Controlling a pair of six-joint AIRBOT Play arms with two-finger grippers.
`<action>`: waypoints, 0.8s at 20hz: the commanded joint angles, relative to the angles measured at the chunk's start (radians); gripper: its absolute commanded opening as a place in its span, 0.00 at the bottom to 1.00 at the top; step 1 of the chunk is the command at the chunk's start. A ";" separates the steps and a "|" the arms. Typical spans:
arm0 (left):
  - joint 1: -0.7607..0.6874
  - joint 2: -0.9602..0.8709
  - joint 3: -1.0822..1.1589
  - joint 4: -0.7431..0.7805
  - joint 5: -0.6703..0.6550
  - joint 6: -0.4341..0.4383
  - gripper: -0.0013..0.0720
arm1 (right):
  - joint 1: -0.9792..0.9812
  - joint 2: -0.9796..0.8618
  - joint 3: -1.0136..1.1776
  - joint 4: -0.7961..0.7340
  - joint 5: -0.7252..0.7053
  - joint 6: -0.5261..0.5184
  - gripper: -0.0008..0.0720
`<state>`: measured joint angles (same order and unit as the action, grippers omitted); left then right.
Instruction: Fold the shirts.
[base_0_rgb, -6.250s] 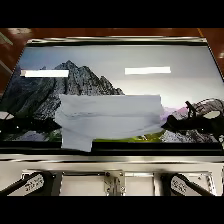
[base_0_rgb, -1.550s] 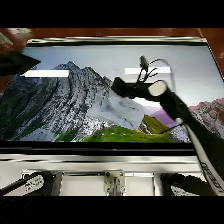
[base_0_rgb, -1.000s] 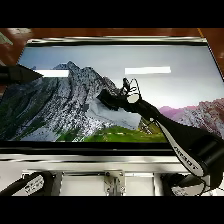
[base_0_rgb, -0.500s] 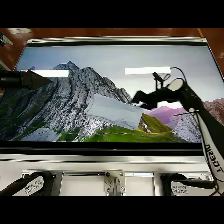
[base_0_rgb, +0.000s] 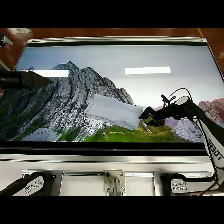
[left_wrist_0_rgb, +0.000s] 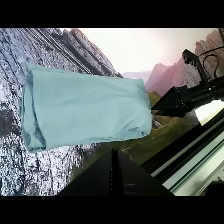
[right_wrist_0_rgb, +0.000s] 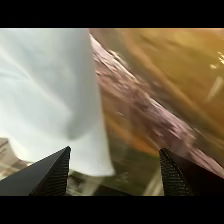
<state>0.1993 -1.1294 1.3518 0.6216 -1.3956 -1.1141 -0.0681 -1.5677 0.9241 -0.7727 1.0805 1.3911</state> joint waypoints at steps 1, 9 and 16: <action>-0.001 0.001 0.000 0.000 0.001 -0.003 0.07 | 0.017 -0.084 -0.017 0.309 -0.105 -0.151 0.93; -0.003 0.001 0.000 -0.001 0.068 -0.009 0.08 | 0.036 -0.132 0.132 0.353 -0.092 -0.362 0.10; -0.088 0.001 -0.001 0.000 0.143 -0.018 0.07 | -0.308 -0.093 0.479 0.337 -0.086 -0.255 0.10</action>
<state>0.1524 -1.1294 1.3514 0.6209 -1.3033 -1.1236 -0.2363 -1.6680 1.2812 -0.4290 0.9913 1.0676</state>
